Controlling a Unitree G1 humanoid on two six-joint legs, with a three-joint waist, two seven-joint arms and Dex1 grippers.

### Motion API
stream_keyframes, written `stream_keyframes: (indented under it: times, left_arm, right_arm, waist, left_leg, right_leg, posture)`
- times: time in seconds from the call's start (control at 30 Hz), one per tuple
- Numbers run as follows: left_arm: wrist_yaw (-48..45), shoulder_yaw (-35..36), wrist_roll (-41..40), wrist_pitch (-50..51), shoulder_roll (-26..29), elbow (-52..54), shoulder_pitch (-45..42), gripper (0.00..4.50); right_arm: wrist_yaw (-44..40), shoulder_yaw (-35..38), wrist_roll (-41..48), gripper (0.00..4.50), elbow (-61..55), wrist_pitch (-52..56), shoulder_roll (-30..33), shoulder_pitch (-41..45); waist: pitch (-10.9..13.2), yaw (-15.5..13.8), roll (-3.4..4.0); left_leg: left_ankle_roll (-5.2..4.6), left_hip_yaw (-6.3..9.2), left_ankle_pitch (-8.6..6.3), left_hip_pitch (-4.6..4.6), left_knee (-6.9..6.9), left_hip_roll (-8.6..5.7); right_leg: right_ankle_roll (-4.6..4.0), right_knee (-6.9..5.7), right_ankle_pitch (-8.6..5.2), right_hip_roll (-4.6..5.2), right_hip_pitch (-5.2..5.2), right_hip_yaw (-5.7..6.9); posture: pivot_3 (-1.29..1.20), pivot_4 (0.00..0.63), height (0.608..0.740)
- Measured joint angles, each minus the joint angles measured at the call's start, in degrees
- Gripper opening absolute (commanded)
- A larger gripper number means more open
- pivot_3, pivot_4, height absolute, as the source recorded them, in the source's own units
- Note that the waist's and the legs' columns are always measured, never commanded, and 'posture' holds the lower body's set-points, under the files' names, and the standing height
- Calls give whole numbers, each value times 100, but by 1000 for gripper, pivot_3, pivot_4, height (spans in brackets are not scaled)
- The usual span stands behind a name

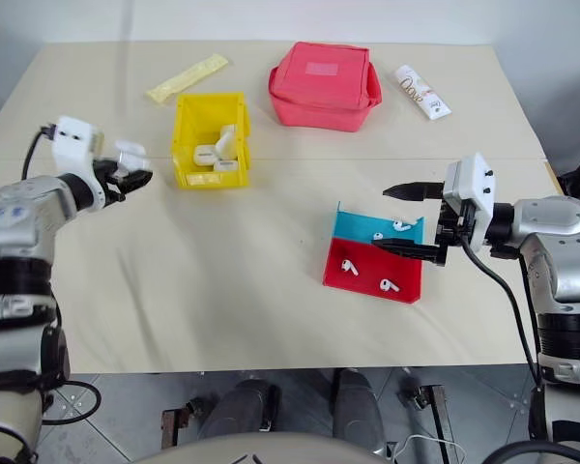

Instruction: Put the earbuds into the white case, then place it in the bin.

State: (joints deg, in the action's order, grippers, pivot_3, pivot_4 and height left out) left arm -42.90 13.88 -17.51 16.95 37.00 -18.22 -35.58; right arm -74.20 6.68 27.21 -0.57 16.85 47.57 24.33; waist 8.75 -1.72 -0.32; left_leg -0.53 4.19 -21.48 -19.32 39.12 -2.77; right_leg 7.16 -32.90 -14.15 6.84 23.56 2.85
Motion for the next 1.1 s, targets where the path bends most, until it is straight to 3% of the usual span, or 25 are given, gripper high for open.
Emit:
stream_keyframes:
  times: [0.07, 0.2, 0.33, 0.47, 0.87, 1.03, 1.1]
  left_arm:
    - [-879, 21, -383, -991, -223, 452, 123, 2744]
    - [-1584, -210, -520, -1668, -412, 623, 249, 2744]
    - [-2113, -636, -964, -1489, -873, 1015, 642, 2744]
    - [-2585, -885, -1235, -1180, -869, 1542, 875, 2744]
    - [-3142, -1630, -1214, -1613, -1654, 1506, 986, 2744]
    - [-3177, -1720, -1140, -1796, -1818, 1309, 925, 2744]
    - [-3174, -1724, -1139, -1811, -1840, 1312, 925, 2744]
  right_arm:
    - [97, 17, 1, 4500, -170, 103, 14, -37]
    - [330, 92, 3, 4500, -512, 368, 154, -396]
    - [701, 314, 180, 4500, -1230, 826, 194, -1006]
    - [1003, 788, 311, 4500, -1870, 1183, 392, -1622]
    - [2053, 1589, 415, 4500, -3804, 2621, 747, -3400]
    - [2682, 1383, 393, 3274, -4404, 3574, 995, -3423]
    - [2834, 1342, 474, 3274, -4586, 3809, 1002, -3278]
  waist:
    - [0, -29, 0]
    - [-4, -14, 16]
    - [-2, 17, 18]
    - [-3, 18, 21]
    - [-5, -109, 24]
    - [-5, -122, 23]
    - [-5, -122, 23]
  left_leg:
    - [-1, 0, 1, 2, 4, -3]
    - [-8, -8, -2, 8, -2, -3]
    - [-15, -8, -4, 3, -3, 2]
    - [-14, -8, -6, 7, -5, 11]
    - [-21, -12, -8, 9, -4, 7]
    - [-23, -13, -9, 7, -4, 8]
    - [-24, -13, -9, 7, -4, 8]
  right_leg:
    - [2, 14, 1, 2, -12, 10]
    - [2, 13, 1, -7, -11, 6]
    - [2, 13, 1, -12, -6, 1]
    - [2, 19, 1, -17, -10, -5]
    - [3, 31, 2, -20, -16, -6]
    - [3, 42, 2, -24, -15, -4]
    - [3, 41, 2, -24, -16, -4]
  posture:
    - [0, 150, 740]
    - [0, 150, 740]
    - [0, 150, 740]
    - [0, 150, 740]
    - [0, 150, 740]
    - [0, 150, 740]
    - [0, 150, 740]
